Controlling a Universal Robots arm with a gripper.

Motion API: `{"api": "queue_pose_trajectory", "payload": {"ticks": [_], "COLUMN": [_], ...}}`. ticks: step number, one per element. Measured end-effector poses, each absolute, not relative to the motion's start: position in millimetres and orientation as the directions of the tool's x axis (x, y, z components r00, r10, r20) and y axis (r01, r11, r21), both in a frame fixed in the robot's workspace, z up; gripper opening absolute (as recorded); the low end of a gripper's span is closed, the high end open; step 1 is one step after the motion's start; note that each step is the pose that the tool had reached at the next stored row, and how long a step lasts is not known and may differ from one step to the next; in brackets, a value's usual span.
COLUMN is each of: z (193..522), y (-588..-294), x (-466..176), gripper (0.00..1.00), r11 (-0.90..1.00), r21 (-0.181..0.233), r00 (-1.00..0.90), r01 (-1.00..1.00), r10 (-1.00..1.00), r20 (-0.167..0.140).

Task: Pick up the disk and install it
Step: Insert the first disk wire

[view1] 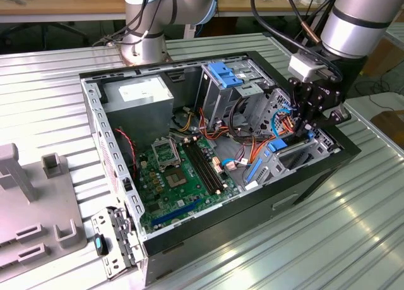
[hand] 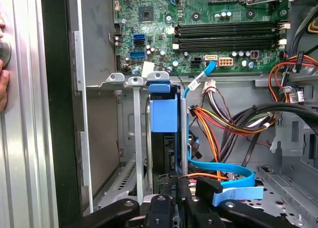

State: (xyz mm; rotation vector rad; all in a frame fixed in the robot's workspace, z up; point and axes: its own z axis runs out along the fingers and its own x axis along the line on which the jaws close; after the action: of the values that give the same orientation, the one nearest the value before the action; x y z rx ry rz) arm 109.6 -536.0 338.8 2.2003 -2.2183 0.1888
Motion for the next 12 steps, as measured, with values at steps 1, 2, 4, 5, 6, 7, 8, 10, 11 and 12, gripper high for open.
{"api": "queue_pose_trajectory", "payload": {"ticks": [1,2,4,5,6,7,8,10,11,12], "z": [339,338,338,338,338,340,344,349,349,349], "y": [-536,-536,-536,-536,-536,-536,-536,-536,-536,-536], "x": [110,110,110,110,110,110,110,110,110,110], "gripper": [0.17,0.17,0.17,0.17,0.18,0.18,0.24,0.24,0.24,0.24], "r11": [0.005,0.005,0.005,0.005,0.005,0.005,0.005,0.005,0.005,0.005], "r21": [-0.077,-0.078,-0.077,-0.077,-0.078,-0.078,-0.077,-0.077,-0.077,-0.077], "r00": [-0.012,-0.012,-0.012,-0.012,-0.012,-0.012,-0.012,-0.012,-0.012,-0.012], "r01": [-0.997,-0.997,-0.997,-0.997,-0.997,-0.997,-0.997,-0.997,-0.997,-0.997], "r10": [-0.996,-0.996,-0.996,-0.996,-0.996,-0.996,-0.996,-0.996,-0.996,-0.996], "r20": [0.093,0.092,0.093,0.093,0.092,0.092,0.092,0.092,0.092,0.092]}}
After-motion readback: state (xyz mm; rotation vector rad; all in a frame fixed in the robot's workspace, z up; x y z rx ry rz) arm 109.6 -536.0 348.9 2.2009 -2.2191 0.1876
